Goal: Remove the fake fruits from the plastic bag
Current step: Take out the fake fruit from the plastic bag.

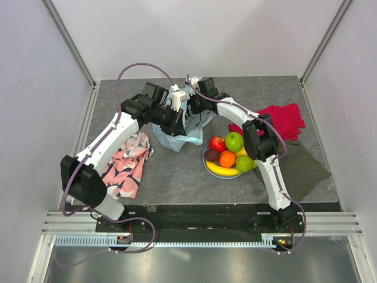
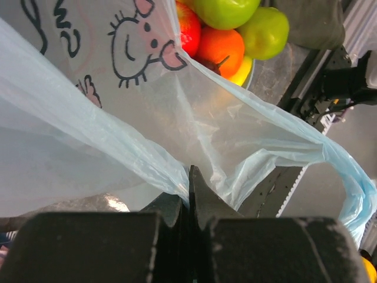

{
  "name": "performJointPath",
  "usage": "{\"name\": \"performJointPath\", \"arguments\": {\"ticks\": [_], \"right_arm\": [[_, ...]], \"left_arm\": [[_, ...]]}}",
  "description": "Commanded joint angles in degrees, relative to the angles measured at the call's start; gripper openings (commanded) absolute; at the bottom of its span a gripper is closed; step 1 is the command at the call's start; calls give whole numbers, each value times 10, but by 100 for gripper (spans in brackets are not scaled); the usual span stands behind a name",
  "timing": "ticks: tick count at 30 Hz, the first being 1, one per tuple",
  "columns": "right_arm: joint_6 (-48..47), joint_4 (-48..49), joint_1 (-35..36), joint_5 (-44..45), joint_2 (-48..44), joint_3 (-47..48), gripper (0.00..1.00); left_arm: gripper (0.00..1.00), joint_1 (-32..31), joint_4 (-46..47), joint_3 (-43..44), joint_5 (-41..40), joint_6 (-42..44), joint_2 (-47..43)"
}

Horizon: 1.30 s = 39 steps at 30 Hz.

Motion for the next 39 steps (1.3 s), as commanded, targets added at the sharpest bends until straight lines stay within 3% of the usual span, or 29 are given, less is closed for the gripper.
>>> {"name": "performJointPath", "arguments": {"ticks": [1,7,17,26,27,30,31,33,39], "right_arm": [[13,15,2,-24,8,24,83],[14,10,3,-65,-10,8,83],[1,-29,39,-102,-39,-56,85],[45,7,64,-76,-1,-15,90],[46,8,66,-61,8,-8,88],[45,7,77,-36,22,16,70],[44,6,78,-30,25,28,52],[36,-2,79,-27,16,30,32],[-7,-38,60,-48,-56,-23,18]], "left_arm": [[2,-35,4,38,48,-13,12],[2,-61,4,60,46,-7,6],[2,-73,11,-24,11,10,-44],[1,-72,20,-37,13,5,-41],[2,-72,25,-37,13,2,-38],[2,-72,26,-33,8,1,-34],[2,-72,26,-32,2,2,-35],[1,-68,26,-32,-19,4,-38],[2,-38,37,-34,-36,1,-44]]}}
